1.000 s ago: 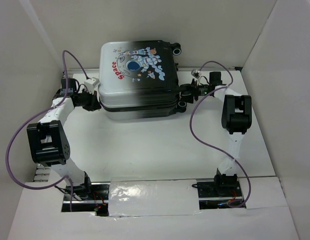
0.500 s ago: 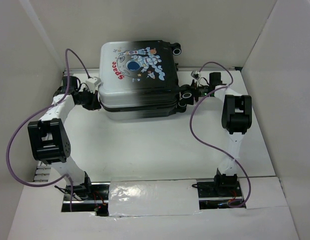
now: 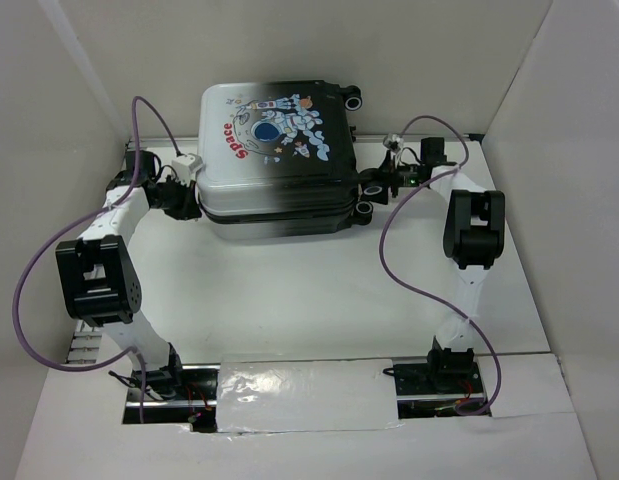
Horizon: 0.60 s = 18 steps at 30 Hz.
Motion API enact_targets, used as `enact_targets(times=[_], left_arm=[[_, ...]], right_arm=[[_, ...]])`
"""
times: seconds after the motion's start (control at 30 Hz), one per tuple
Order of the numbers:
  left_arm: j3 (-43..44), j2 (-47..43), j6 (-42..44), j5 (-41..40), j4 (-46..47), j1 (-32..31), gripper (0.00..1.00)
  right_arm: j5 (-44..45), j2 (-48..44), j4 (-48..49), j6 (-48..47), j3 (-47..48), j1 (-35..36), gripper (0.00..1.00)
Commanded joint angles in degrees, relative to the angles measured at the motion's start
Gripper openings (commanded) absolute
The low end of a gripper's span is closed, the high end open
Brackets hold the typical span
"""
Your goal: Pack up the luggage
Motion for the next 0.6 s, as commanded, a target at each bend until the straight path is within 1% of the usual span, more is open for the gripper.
enact_targets(times=[0.0,0.07,0.1,0.13,0.2,0.27,0.47,0.53,0.57], left_arm=[[4.1,0.3,1.7,5.8,3.3,-2.2,0.0],[4.1,0.3,1.7,5.8,2.8,-2.2,0.0],[4.1,0.3,2.3,5.8,2.8,-2.2,0.0],[4.1,0.3,2.3,5.8,2.8,-2.2,0.0],[4.1,0.3,2.3,5.3,2.3,-2.2,0.0],[4.6,0.8,2.3,5.3,2.3,-2.2,0.0],[4.6,0.8,2.3,5.3,2.3,-2.2,0.0],[4.6,0.8,2.8,4.7,2.3,-2.2,0.0],[4.6,0.8,2.8,4.7,2.3,-2.2,0.0]], right_arm=[[-3.5,-2.2,-3.3,-3.6,5.1,2.5,0.78],[-4.7,-0.7,-7.1,-6.1,8.5,2.5,0.78],[-5.2,0.8,-12.0,-9.7,9.7,3.1,0.78],[-6.3,1.4,-14.4,-11.8,10.6,3.1,0.78],[-7.0,2.1,-17.1,-14.8,11.3,3.1,0.8],[-7.0,2.1,-17.6,-14.8,10.8,3.1,0.8],[-2.1,1.5,-17.6,-14.8,7.7,3.1,0.8],[-3.4,1.5,-19.1,-16.5,7.0,1.7,0.8],[-6.4,1.5,-21.6,-18.2,7.0,0.6,0.8]])
